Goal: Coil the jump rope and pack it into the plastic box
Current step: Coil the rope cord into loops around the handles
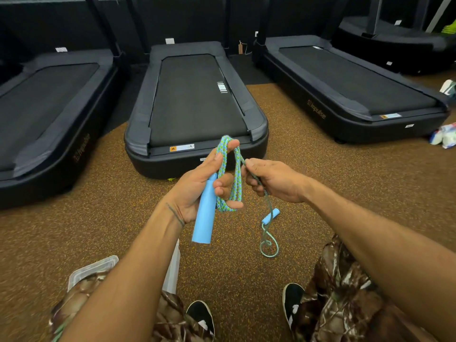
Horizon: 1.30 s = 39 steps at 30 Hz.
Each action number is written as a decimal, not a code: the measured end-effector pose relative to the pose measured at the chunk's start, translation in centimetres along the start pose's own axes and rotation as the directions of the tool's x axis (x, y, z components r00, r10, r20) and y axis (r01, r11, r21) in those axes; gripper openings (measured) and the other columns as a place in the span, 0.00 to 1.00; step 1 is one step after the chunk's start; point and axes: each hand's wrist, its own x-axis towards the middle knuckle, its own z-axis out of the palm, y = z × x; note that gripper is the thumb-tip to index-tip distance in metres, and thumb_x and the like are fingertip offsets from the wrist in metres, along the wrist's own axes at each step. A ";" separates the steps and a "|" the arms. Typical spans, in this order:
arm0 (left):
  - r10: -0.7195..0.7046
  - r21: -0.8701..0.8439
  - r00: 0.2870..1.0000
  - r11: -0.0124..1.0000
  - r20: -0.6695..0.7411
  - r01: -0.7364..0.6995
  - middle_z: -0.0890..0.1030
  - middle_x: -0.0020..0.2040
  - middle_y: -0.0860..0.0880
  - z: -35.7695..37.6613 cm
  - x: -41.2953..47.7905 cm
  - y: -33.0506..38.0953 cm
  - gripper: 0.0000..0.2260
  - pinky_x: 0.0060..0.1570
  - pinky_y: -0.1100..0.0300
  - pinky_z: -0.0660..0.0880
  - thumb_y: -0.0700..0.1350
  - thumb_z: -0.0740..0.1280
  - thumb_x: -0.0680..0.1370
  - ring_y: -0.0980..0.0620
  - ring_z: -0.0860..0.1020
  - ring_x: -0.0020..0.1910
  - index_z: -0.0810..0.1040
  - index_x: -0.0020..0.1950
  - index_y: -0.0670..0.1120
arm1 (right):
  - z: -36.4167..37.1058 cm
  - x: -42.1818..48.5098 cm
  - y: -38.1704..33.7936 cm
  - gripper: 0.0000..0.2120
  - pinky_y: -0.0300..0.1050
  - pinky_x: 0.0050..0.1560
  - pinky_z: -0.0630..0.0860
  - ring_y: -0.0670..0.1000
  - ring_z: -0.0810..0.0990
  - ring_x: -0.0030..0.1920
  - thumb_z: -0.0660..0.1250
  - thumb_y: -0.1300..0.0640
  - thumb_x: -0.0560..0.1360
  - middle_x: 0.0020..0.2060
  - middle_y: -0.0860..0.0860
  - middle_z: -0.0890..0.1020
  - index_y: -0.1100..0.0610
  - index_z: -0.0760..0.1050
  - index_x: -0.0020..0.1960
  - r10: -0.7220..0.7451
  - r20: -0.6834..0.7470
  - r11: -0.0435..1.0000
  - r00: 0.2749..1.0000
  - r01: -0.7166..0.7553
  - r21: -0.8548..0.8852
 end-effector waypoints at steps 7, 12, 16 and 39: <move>0.125 0.034 0.967 0.992 -0.221 -0.120 0.66 0.30 0.49 0.1 0.7 0.5 0.16 0.34 0.56 0.81 0.52 0.58 0.83 0.54 0.72 0.27 0.73 0.71 0.57 | -0.1 -0.5 2.0 0.12 0.43 0.37 0.70 0.46 0.73 0.33 0.58 0.48 0.83 0.37 0.50 0.76 0.52 0.78 0.53 0.086 0.035 0.938 0.996 -0.069 -0.339; 0.202 0.137 0.928 0.977 -0.313 -0.166 0.71 0.33 0.48 -0.6 0.9 0.7 0.16 0.50 0.39 0.78 0.55 0.58 0.84 0.48 0.80 0.34 0.73 0.71 0.59 | -0.2 -0.7 4.1 0.09 0.40 0.40 0.73 0.46 0.77 0.38 0.65 0.52 0.80 0.38 0.50 0.79 0.57 0.75 0.55 0.141 0.008 0.952 0.990 -0.134 -0.274; 0.324 0.288 0.871 0.931 -0.370 -0.224 0.72 0.33 0.49 -1.0 0.7 0.7 0.16 0.51 0.37 0.77 0.54 0.57 0.84 0.47 0.83 0.37 0.73 0.71 0.59 | -0.1 -1.4 5.6 0.07 0.39 0.42 0.71 0.46 0.77 0.41 0.63 0.57 0.81 0.41 0.50 0.80 0.58 0.75 0.57 0.195 0.029 0.956 0.980 -0.184 -0.228; 0.012 0.336 0.898 0.930 -0.440 0.152 0.82 0.47 0.40 -2.3 0.9 -4.2 0.12 0.38 0.51 0.76 0.55 0.59 0.83 0.46 0.81 0.34 0.76 0.65 0.62 | 2.1 -1.3 -1.5 0.07 0.39 0.36 0.68 0.44 0.71 0.33 0.72 0.56 0.75 0.34 0.47 0.77 0.60 0.80 0.47 0.066 0.221 0.921 0.973 0.025 -0.389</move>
